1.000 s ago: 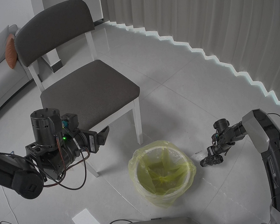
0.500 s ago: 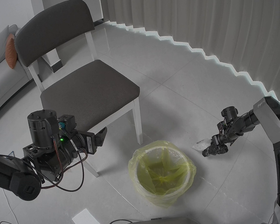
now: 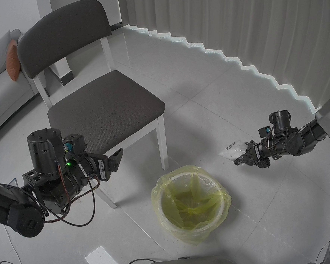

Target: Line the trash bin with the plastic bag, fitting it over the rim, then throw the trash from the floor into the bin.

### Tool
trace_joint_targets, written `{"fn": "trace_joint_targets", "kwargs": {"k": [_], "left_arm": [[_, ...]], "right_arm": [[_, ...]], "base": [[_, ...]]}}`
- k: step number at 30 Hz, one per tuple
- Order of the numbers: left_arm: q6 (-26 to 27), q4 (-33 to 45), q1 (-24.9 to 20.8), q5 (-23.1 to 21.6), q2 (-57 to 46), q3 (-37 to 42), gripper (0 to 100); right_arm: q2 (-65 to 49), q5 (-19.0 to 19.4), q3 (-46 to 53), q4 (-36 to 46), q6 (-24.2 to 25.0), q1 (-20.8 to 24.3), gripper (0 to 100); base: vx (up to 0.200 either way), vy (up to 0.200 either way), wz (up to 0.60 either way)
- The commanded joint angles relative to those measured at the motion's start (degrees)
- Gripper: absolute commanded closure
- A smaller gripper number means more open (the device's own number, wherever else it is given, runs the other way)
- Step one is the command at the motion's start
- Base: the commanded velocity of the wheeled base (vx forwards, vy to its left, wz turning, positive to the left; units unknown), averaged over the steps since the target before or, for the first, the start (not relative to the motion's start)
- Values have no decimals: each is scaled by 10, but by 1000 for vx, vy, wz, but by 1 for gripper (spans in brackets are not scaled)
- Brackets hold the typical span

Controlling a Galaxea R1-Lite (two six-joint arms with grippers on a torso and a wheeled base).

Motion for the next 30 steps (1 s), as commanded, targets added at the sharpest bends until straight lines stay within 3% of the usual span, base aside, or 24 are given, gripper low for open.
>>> {"fn": "trace_joint_targets", "kwargs": {"k": [1,7,16,24,30], "left_arm": [[0,-2,1,-1,-4,1,0],[-2,-3,1,-1,-5,1,0],[-7,-5,0,-3,-9,5,0],[-14,-27,3,-6,-9,6,0],[-27,-32,8,-8,-1,27,0]], "right_arm": [[-66,24,62,-61,-8,18,100],[-99,67,127,-155,-12,35,100],[-122,71,170,-188,-12,78,100],[-122,71,226,-286,-16,129,100],[-123,71,252,-296,-24,172,100]], "base": [[0,0,0],[0,0,0],[0,0,0],[0,0,0],[0,0,0]]}}
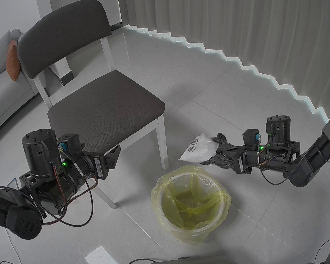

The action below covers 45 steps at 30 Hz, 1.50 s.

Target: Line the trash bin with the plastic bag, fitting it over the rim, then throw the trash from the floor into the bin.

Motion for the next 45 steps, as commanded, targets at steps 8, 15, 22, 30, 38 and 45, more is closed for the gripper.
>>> {"fn": "trace_joint_targets", "kwargs": {"k": [8,15,22,30,38,45], "left_arm": [[-1,-35,3,0,10,26,0],[-1,-39,1,0,8,25,0],[-1,-47,1,2,9,27,0],[2,-86,-1,1,0,45,0],[6,-95,-3,1,-1,41,0],[6,-94,-5,3,-15,49,0]], "right_arm": [[2,-4,38,0,-16,48,100],[18,-4,37,28,-18,50,100],[43,-4,36,61,-35,66,100],[94,-4,29,61,-36,83,100],[144,-4,9,59,-36,91,100],[164,-6,-6,60,-37,87,100]], "base": [[0,0,0],[0,0,0],[0,0,0],[0,0,0],[0,0,0],[0,0,0]]}}
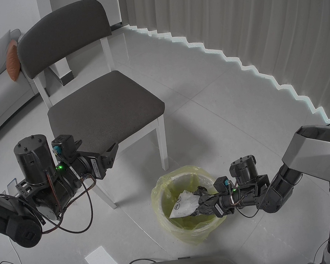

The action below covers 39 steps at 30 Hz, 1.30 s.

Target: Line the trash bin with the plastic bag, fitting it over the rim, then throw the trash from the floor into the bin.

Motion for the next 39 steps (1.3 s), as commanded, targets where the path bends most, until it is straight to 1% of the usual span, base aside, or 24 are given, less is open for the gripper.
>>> {"fn": "trace_joint_targets", "kwargs": {"k": [1,14,17,18,21,25,28,30,35,39], "left_arm": [[0,0,0,1,-10,6,0],[0,0,0,-2,-10,12,0],[0,0,0,-2,-10,13,0],[0,0,0,-2,-11,14,0],[0,0,0,-2,-11,15,0],[0,0,0,-2,-11,15,0],[0,0,0,-2,-11,15,0],[0,0,-1,-2,-11,16,0],[0,0,-7,1,-10,14,0],[0,0,-7,1,-9,16,0]], "right_arm": [[18,0,-6,0,-1,-1,0],[13,-3,-11,-5,1,-4,0],[7,-2,-12,-6,0,-11,0],[-5,-2,-13,-4,-1,-27,0],[-14,-2,-17,2,-5,-52,0],[-14,-2,-41,40,-33,-96,0],[-12,-2,-57,72,-54,-122,0],[-10,-2,-60,82,-66,-132,0],[8,-2,-75,107,-86,-140,0],[29,-2,-95,121,-91,-154,0]], "base": [[0,0,0],[0,0,0],[0,0,0],[0,0,0],[0,0,0],[0,0,0],[0,0,0],[0,0,0],[0,0,0],[0,0,0]]}}
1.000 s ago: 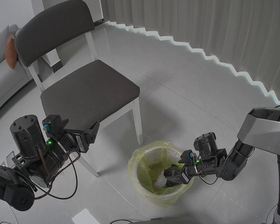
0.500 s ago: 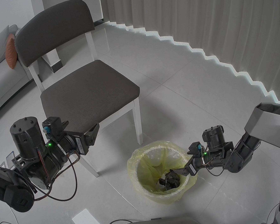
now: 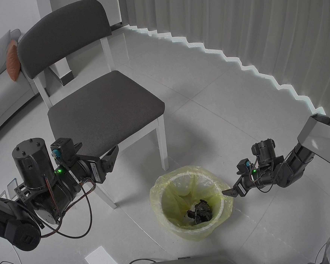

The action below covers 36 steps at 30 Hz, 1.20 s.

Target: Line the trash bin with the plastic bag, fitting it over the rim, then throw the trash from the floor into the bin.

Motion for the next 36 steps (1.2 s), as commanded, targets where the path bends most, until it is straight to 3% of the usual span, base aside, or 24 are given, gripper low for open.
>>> {"fn": "trace_joint_targets", "kwargs": {"k": [1,27,36], "left_arm": [[0,0,-1,1,2,1,0],[0,-1,-1,-2,3,12,0],[0,-1,-2,-2,5,12,0]], "right_arm": [[28,0,-24,11,-3,-16,0],[117,-2,-97,47,-3,-32,0],[140,-24,-137,83,5,-27,0]], "base": [[0,0,0],[0,0,0],[0,0,0]]}}
